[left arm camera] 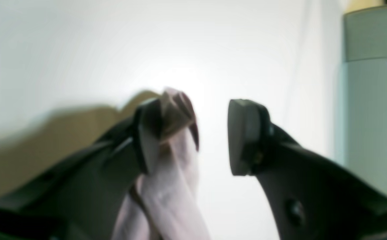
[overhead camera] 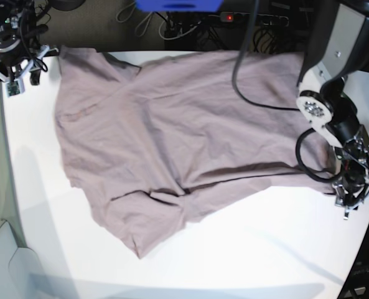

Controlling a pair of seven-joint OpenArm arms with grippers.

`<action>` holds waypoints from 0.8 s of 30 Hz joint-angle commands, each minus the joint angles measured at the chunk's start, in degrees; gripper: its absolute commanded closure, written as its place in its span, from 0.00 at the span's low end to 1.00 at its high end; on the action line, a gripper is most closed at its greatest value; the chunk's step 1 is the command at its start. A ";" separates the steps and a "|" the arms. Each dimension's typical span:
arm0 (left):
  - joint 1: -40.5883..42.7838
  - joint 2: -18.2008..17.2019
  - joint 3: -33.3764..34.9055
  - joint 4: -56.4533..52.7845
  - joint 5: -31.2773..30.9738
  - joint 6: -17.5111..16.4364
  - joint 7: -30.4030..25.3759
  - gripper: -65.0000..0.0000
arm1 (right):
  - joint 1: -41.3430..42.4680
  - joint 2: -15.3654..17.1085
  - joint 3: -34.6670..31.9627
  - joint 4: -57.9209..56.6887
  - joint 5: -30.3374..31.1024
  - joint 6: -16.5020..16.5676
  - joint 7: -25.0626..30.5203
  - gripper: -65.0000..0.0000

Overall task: Layout the t-shirt on the table in an organized manner, then fold the t-shirt properly
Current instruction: 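Release the shirt with the left gripper and reposition it on the hem, then grasp the shirt with both grippers and drag it to straighten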

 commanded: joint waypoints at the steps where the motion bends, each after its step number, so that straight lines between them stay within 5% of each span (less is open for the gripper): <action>1: -0.75 -1.79 0.23 1.13 -2.10 -0.60 1.06 0.54 | 0.12 0.55 0.34 0.82 0.44 -0.42 1.17 0.56; 7: 7.69 -1.00 0.40 17.39 -15.90 -0.60 12.22 0.54 | 2.76 0.64 0.34 1.26 0.44 -0.42 1.26 0.56; 11: 15.51 4.10 1.72 33.30 -23.11 -0.69 19.08 0.54 | 5.31 0.64 0.34 1.26 0.44 -0.42 1.26 0.56; 17: 27.29 10.08 11.39 44.29 -23.55 -0.69 19.17 0.54 | 10.15 0.47 -0.10 1.00 0.44 -0.42 1.17 0.56; 21: 31.42 10.78 18.42 43.50 -23.46 -0.69 17.76 0.55 | 14.89 0.20 -0.10 0.82 0.52 -0.42 1.17 0.56; 24: 32.39 10.26 22.64 38.40 -21.70 -0.69 12.58 0.65 | 17.44 -0.41 -2.04 0.82 0.52 -0.42 1.09 0.57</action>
